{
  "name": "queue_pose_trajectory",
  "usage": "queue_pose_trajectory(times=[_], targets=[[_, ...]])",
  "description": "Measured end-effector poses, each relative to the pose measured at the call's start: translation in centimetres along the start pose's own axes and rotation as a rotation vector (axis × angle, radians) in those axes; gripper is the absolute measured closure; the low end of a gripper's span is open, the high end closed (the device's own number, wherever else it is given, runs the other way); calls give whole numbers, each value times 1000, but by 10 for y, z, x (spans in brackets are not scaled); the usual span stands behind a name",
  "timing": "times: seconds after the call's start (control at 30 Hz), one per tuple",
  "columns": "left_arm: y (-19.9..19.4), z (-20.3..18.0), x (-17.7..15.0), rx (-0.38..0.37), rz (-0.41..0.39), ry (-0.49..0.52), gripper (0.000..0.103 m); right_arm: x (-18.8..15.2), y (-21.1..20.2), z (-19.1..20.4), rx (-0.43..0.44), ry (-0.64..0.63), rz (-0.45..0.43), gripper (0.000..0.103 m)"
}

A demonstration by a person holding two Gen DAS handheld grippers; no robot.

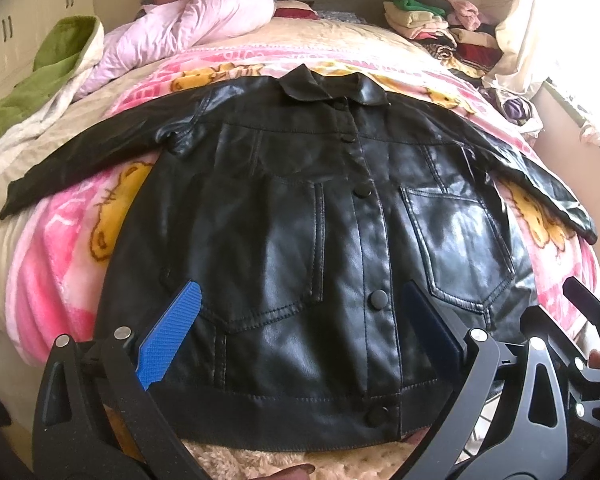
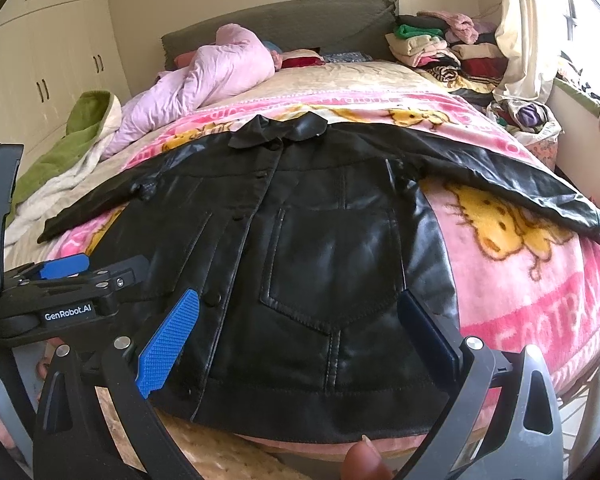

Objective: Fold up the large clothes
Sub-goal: 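Move the right tool over the jacket toward its sleeve cuff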

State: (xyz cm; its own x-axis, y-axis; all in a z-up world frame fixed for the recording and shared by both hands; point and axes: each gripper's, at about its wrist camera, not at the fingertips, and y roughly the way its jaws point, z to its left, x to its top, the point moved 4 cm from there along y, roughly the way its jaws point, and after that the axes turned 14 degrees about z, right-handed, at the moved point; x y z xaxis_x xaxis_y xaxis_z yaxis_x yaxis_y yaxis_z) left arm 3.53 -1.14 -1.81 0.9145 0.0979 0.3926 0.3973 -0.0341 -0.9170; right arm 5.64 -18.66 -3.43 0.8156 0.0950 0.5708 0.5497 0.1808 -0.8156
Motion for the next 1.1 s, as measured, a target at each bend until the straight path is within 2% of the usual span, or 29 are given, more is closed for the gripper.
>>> queue_pose_trajectory(times=[0.73,1.1], targets=[[-2,20,44,-15,-9,-54,9,63,10,-9,21,34,-36,4],[-11,29,94,-1,-45,-64,9,115,8,-1,138,56,-61,4]])
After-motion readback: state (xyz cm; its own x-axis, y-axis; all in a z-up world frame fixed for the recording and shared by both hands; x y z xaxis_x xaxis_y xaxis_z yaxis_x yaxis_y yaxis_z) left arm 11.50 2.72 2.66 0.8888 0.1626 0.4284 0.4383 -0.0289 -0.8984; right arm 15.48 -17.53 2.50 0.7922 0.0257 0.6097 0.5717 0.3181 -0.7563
